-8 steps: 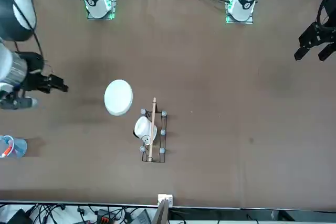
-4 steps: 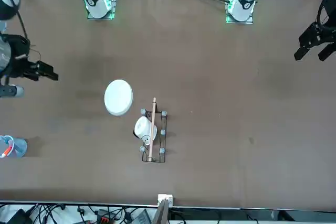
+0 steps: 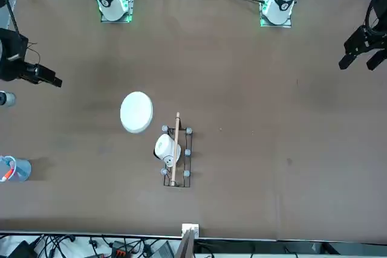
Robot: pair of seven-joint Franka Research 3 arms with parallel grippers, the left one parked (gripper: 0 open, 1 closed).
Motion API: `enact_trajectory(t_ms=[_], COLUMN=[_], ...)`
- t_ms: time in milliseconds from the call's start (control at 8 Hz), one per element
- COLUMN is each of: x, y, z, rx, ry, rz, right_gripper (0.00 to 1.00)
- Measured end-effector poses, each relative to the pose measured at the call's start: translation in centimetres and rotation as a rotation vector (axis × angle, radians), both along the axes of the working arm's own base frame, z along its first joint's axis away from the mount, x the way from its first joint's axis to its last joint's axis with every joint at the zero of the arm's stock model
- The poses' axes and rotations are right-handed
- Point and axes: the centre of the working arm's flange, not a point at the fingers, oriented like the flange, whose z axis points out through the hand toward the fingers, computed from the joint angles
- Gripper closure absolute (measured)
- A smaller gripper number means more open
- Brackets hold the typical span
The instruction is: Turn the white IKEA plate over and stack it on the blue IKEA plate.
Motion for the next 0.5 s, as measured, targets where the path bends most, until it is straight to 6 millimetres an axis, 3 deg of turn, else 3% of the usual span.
enact_trajectory(t_ms=[500], x=[0.21], y=[-0.10], z=[-0.33], rx=[-0.001], ry=[0.005], rz=[-0.002], right_gripper=[0.00])
